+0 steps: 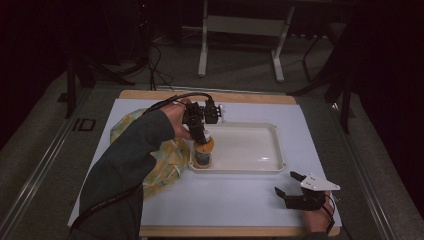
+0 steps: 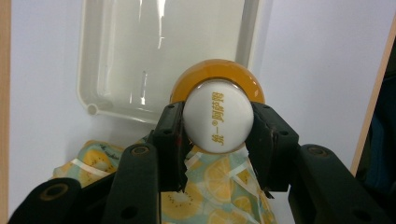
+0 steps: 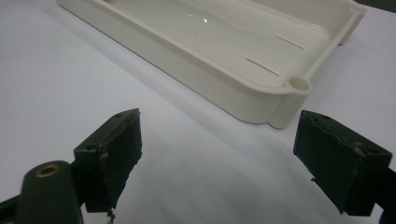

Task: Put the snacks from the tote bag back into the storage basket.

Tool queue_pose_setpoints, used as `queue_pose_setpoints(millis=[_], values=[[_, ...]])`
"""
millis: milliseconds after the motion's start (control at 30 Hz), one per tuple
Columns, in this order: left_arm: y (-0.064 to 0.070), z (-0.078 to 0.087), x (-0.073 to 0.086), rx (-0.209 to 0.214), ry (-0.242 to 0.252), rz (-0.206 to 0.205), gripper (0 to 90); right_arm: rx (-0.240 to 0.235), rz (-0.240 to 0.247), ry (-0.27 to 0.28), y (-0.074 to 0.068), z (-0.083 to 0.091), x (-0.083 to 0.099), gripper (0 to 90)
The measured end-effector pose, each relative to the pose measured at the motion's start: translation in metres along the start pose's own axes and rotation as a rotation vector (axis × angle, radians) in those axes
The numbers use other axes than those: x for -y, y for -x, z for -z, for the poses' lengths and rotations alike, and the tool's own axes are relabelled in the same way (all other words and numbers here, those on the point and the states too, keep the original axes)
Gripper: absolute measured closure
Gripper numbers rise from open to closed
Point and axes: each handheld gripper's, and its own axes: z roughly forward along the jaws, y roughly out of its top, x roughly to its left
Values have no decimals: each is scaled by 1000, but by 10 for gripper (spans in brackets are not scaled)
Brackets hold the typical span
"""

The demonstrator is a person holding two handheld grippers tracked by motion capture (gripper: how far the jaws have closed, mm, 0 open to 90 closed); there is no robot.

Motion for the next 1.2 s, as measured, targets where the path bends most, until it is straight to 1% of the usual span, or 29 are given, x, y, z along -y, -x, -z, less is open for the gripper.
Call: queue_pose_setpoints(millis=[333,633,667,867,967,1100,1200], values=[[-1,-13,3,8,-11,6,592,2,1,-1,0,0,0,150],[0,-21,1,13,-31,7,592,1,1,0,0,0,0,150],[0,-21,1,16,-22,8,592,1,1,-1,0,0,0,150],[0,-21,1,14,-26,3,591,1,2,-1,0,0,0,150],[1,-22,2,13,-21,9,589,2,1,-2,0,0,0,150],[1,-22,2,7,-19,4,582,1,2,0,0,0,0,151],[1,-21,3,10,-11,7,573,1,3,-2,0,0,0,150]])
